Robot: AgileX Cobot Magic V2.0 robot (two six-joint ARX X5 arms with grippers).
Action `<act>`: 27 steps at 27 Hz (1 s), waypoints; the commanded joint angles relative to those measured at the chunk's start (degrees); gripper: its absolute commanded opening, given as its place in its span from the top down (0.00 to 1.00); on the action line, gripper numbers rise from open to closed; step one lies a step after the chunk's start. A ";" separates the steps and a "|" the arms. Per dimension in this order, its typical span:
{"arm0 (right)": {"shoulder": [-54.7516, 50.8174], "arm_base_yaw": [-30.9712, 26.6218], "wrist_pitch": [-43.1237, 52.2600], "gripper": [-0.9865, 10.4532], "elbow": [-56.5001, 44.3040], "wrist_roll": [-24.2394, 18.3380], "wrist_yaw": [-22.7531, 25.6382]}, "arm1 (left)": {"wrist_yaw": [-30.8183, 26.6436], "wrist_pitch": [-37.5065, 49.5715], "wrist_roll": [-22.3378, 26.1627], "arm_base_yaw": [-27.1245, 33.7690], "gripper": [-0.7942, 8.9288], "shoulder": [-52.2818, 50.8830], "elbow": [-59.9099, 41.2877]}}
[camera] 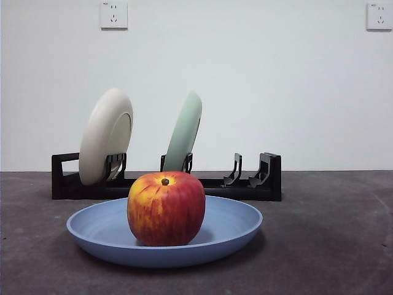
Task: Take the blue plate from the plate rack,put the plate on the table,take the apple from the table,put the apple in the plate
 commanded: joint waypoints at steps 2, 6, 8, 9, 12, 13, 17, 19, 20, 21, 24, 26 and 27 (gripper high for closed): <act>-5.22 -1.09 3.93 0.91 -7.10 0.85 -0.17 | 0.22 0.35 -0.24 0.20 0.92 0.02 -0.57; -8.31 -2.01 6.86 0.91 -11.78 2.84 -0.11 | 0.24 0.37 -0.24 0.20 0.92 0.02 -0.57; -8.83 -2.14 7.63 0.91 -13.64 3.10 -0.04 | 0.22 0.37 -0.24 0.20 0.92 0.02 -0.57; -8.83 -2.14 7.65 0.91 -14.29 3.72 0.09 | 0.24 0.37 -0.24 0.20 0.92 0.02 -0.57; -8.83 -2.14 6.43 0.91 -15.85 7.30 0.28 | 0.22 0.37 -0.24 0.20 0.92 0.02 -0.57; -8.83 -2.14 5.27 0.91 -15.85 8.55 0.87 | 0.22 0.33 -0.24 0.20 0.92 0.02 -0.57; -8.83 -2.16 4.50 0.91 -15.85 13.09 2.29 | 0.22 0.33 -0.24 0.20 0.92 0.02 -0.57; -8.83 -2.19 4.39 0.91 -15.85 15.41 2.47 | 0.24 0.33 -0.24 0.20 0.92 0.02 -0.57; -8.83 -2.16 4.26 0.91 -15.85 16.17 2.47 | 0.24 0.35 -0.24 0.20 0.92 0.02 -0.57; -8.83 -2.16 4.02 0.91 -15.85 16.81 2.45 | 0.24 0.35 -0.24 0.20 0.92 0.02 -0.57; -8.81 -2.19 4.04 0.91 -15.85 18.64 2.45 | 0.22 0.35 -0.24 0.20 0.92 0.02 -0.57; -8.81 -2.49 4.04 0.91 -15.85 19.45 2.40 | 0.24 0.35 -0.24 0.20 0.92 0.02 -0.57; -8.81 -2.75 4.04 0.91 -15.85 19.41 2.16 | 0.24 0.35 -0.24 0.20 0.92 0.02 -0.57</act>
